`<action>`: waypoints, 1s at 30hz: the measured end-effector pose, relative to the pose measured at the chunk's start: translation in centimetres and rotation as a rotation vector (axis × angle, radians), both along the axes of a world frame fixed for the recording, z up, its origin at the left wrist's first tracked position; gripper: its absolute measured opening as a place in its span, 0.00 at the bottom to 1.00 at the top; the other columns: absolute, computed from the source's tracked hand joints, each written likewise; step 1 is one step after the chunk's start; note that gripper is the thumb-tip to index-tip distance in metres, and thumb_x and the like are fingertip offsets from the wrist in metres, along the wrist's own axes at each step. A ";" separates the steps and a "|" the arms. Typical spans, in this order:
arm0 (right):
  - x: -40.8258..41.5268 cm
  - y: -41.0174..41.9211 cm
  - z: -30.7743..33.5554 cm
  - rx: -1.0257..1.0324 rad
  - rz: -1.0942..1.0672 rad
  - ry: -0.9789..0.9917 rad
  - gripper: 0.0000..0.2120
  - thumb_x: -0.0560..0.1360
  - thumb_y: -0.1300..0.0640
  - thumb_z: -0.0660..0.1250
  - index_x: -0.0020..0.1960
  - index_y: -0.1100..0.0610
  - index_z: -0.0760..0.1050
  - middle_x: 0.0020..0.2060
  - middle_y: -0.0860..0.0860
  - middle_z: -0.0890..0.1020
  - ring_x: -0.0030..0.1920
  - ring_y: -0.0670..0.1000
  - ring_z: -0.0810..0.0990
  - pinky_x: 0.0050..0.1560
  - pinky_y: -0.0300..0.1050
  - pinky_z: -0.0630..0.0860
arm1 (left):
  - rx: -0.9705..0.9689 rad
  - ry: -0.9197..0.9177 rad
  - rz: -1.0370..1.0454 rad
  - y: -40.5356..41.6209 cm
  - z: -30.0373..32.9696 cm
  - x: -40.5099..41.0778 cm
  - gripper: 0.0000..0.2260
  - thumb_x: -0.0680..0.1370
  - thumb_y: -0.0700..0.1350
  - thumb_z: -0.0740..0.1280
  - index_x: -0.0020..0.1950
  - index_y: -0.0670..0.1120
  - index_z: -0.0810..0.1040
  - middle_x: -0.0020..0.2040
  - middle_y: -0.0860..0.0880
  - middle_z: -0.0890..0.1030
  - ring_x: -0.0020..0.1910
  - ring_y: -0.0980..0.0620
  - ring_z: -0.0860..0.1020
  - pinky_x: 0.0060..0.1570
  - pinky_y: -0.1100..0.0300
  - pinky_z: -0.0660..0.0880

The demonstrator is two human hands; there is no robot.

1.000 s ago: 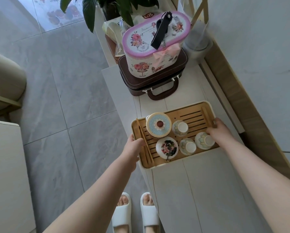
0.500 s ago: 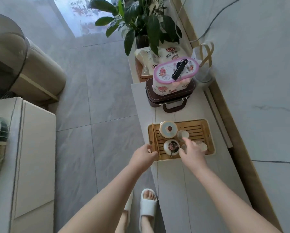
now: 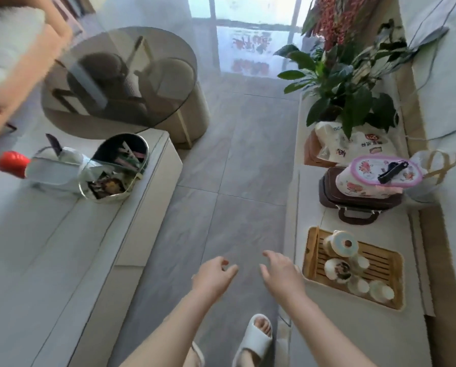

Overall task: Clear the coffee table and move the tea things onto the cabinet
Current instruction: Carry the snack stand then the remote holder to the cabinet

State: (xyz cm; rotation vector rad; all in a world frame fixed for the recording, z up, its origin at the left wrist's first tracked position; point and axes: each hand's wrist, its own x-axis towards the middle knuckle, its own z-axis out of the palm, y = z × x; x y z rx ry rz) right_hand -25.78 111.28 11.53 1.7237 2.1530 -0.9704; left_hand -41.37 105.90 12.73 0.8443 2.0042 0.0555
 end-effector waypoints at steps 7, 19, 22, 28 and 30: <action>-13.5 -3.2 -0.3 0.023 0.266 -0.010 0.18 0.77 0.52 0.57 0.65 0.54 0.68 0.62 0.53 0.76 0.63 0.55 0.72 0.61 0.46 0.67 | -0.033 -0.020 0.254 -6.5 -1.4 -10.5 0.18 0.76 0.56 0.63 0.63 0.49 0.76 0.61 0.49 0.79 0.63 0.49 0.76 0.65 0.52 0.69; -33.0 -9.9 -1.4 0.029 0.580 -0.060 0.16 0.78 0.53 0.54 0.63 0.54 0.68 0.60 0.52 0.77 0.61 0.56 0.73 0.57 0.49 0.68 | -0.033 -0.037 0.574 -18.0 -2.2 -28.2 0.17 0.78 0.54 0.60 0.63 0.49 0.76 0.61 0.49 0.79 0.61 0.49 0.76 0.56 0.61 0.71; -37.0 -10.8 -1.6 0.044 0.626 -0.062 0.16 0.78 0.52 0.54 0.64 0.54 0.67 0.60 0.52 0.76 0.61 0.56 0.73 0.57 0.48 0.67 | -0.028 -0.011 0.615 -19.9 -2.2 -31.8 0.16 0.79 0.54 0.59 0.62 0.49 0.76 0.61 0.48 0.80 0.61 0.48 0.76 0.57 0.59 0.72; -42.5 -10.5 -1.5 0.051 0.675 -0.072 0.17 0.78 0.52 0.53 0.64 0.54 0.67 0.60 0.52 0.76 0.61 0.56 0.72 0.59 0.49 0.66 | -0.008 0.008 0.686 -21.2 -2.4 -36.7 0.15 0.79 0.54 0.59 0.59 0.49 0.78 0.58 0.47 0.81 0.58 0.47 0.77 0.55 0.58 0.73; -43.7 -9.3 -1.7 0.058 0.671 -0.086 0.16 0.78 0.52 0.53 0.63 0.55 0.68 0.59 0.53 0.77 0.60 0.56 0.73 0.57 0.49 0.67 | 0.007 0.003 0.709 -20.3 -2.6 -37.6 0.15 0.78 0.53 0.59 0.58 0.49 0.78 0.57 0.47 0.81 0.57 0.46 0.77 0.54 0.58 0.73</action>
